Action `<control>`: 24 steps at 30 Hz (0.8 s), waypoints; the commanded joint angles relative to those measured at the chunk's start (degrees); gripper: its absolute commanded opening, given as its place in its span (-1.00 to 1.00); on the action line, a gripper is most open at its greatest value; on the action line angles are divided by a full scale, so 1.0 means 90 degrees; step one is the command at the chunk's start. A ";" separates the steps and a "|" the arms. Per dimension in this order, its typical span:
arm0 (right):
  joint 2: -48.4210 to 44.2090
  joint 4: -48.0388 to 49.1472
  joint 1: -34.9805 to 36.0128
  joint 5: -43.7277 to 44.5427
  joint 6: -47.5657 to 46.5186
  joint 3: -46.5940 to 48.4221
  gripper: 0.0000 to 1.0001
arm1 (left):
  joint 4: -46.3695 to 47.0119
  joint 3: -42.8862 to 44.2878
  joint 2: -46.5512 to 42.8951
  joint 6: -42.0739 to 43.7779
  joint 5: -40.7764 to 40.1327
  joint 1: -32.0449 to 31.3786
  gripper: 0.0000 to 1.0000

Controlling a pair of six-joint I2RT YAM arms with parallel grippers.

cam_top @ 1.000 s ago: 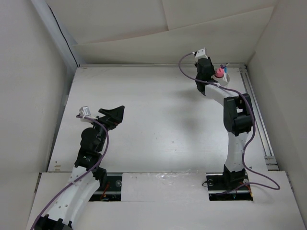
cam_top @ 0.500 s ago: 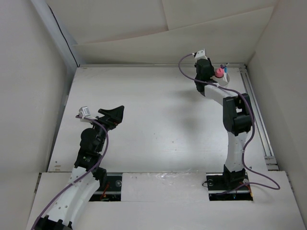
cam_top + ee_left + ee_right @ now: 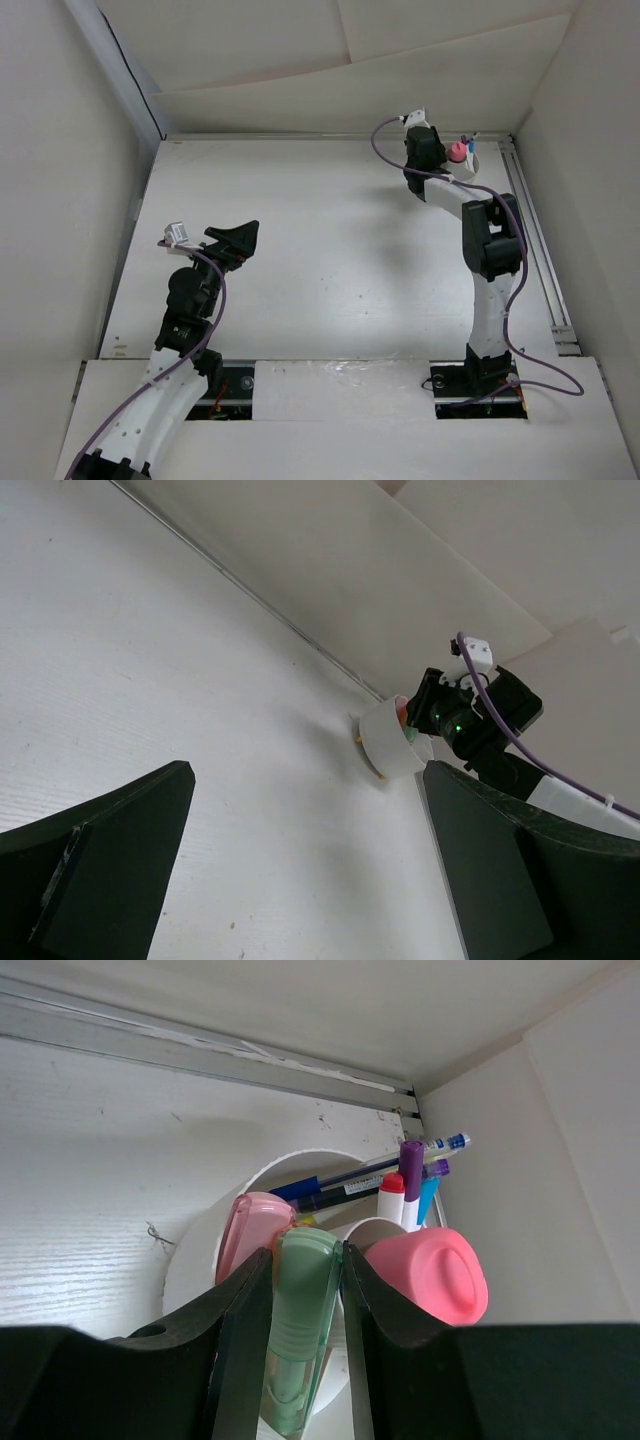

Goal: Sort the stationery into containers
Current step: Place the pen in the storage box.

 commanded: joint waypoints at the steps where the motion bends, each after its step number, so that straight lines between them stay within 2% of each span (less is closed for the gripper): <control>1: 0.0007 0.0052 0.0034 0.0200 0.0157 0.0252 -0.52 | 0.0282 0.0035 -0.0054 -0.0005 0.0090 -0.0004 1.00; 14: -0.0334 0.0052 0.0034 0.0141 0.0568 -0.0041 0.04 | 0.0282 0.0035 -0.0112 -0.0005 0.0090 -0.0004 1.00; 21: -0.0676 -0.0006 0.0034 0.0025 0.0860 -0.0304 0.10 | 0.0224 0.0035 -0.0229 -0.0005 0.0148 -0.0004 1.00; 24: -0.1027 -0.0074 0.0093 -0.0034 0.1114 -0.0441 0.24 | 0.0224 0.0035 -0.0288 -0.0005 0.0148 -0.0004 1.00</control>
